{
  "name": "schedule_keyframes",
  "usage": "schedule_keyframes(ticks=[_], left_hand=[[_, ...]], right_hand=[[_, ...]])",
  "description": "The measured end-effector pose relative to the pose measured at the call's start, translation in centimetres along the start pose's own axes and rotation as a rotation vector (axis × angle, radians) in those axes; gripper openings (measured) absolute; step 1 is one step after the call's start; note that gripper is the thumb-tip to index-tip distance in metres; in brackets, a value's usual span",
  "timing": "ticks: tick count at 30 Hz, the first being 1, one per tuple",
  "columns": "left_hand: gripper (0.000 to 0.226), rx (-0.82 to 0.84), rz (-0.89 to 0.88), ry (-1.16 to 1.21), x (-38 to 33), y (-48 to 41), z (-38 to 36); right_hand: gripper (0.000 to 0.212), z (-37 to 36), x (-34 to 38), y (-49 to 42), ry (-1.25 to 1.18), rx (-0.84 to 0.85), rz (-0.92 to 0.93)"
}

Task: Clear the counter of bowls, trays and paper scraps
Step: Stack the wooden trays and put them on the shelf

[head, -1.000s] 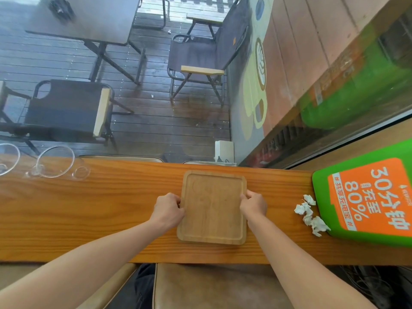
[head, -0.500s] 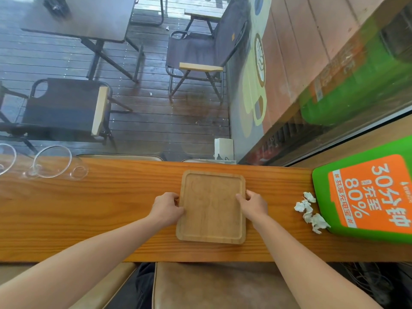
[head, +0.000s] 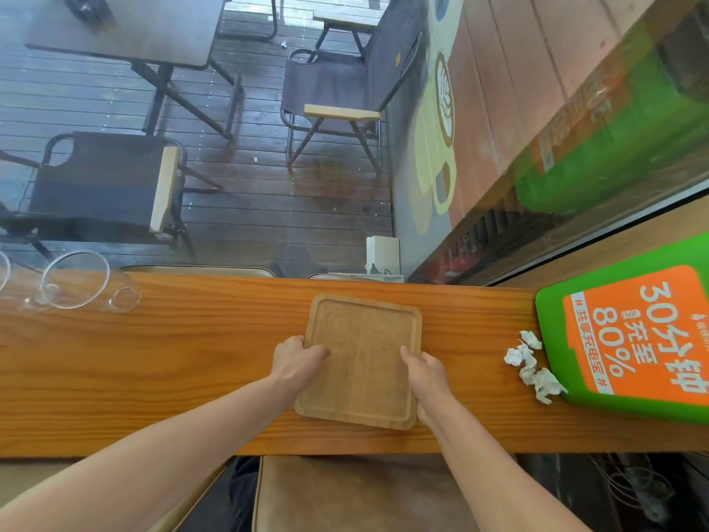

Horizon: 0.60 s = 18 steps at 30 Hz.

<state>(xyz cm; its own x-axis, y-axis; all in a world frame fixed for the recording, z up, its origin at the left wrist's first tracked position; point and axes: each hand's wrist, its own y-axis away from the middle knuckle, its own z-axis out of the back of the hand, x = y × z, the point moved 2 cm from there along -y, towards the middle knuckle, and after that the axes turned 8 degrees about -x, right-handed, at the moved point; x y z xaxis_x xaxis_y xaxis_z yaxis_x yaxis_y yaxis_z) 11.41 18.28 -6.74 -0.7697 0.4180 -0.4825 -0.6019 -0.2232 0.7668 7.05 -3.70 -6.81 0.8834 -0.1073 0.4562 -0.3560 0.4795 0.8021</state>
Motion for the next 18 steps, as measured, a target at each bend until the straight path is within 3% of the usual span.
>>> schedule_keyframes(ticks=[3,7,18], left_hand=[[0.024,-0.004,0.015,0.073,0.0,0.0,-0.1],[0.017,-0.003,0.032,0.083,0.0,0.2,-0.1],[0.044,0.057,-0.018,0.052,-1.9,2.7,-0.3]], right_hand=[[0.054,0.3,-0.4,0.1,-0.009,0.013,0.006],[0.046,0.7,-0.7,0.1,-0.048,0.038,0.009],[0.046,3.2,0.1,1.6,-0.022,0.008,0.086]])
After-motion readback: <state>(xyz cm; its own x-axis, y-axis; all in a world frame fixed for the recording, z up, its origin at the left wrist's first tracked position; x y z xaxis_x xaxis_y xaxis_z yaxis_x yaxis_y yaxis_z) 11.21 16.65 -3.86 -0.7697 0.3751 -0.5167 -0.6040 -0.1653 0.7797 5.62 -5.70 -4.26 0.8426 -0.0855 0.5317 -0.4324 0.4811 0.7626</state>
